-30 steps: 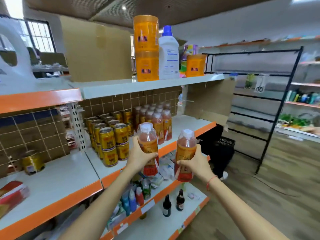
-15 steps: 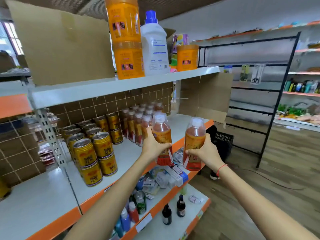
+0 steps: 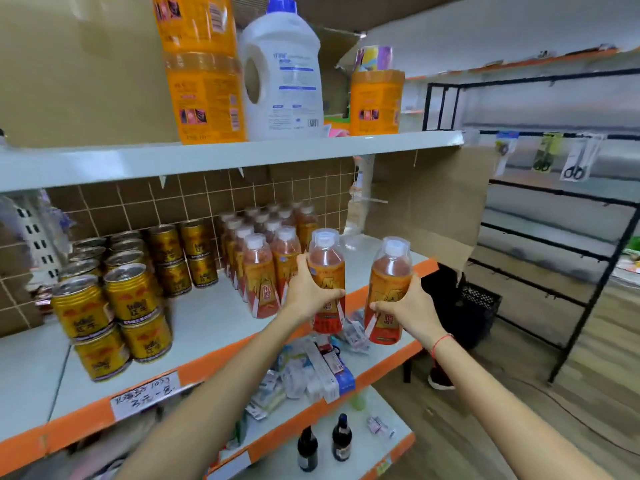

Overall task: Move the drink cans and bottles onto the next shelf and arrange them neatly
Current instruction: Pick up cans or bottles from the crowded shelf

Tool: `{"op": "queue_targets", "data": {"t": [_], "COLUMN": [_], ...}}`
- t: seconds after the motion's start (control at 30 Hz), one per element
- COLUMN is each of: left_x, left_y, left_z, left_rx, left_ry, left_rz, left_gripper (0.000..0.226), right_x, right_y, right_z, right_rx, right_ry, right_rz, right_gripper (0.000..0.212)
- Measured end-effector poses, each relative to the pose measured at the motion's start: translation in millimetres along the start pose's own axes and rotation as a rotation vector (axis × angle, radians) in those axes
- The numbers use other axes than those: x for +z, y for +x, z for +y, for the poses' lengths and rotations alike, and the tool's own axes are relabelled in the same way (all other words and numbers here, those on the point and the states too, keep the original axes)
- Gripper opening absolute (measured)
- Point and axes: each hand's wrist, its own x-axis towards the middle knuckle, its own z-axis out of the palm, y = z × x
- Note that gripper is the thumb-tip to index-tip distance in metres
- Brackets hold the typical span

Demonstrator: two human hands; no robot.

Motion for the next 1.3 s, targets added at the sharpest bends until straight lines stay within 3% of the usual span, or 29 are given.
{"op": "queue_targets", "data": {"t": [0.33, 0.73, 1.3], "left_x": [63, 63, 84], "left_y": [39, 92, 145], "left_z": [27, 13, -19], "left_rx": [-0.115, -0.139, -0.244], "left_ry": [-0.020, -0.011, 0.052], "left_rz": [0.175, 0.295, 0.388], "left_gripper": [0.090, 0.080, 0.087], "right_x": [-44, -10, 36], "right_y": [97, 170, 247], "right_z": [26, 20, 27], "right_rx": [-0.057, -0.122, -0.227], "right_ry": [-0.010, 0.016, 0.094], "right_rz": [-0.169, -0.239, -0.425], "right_gripper": [0.072, 0.071, 0.072]}}
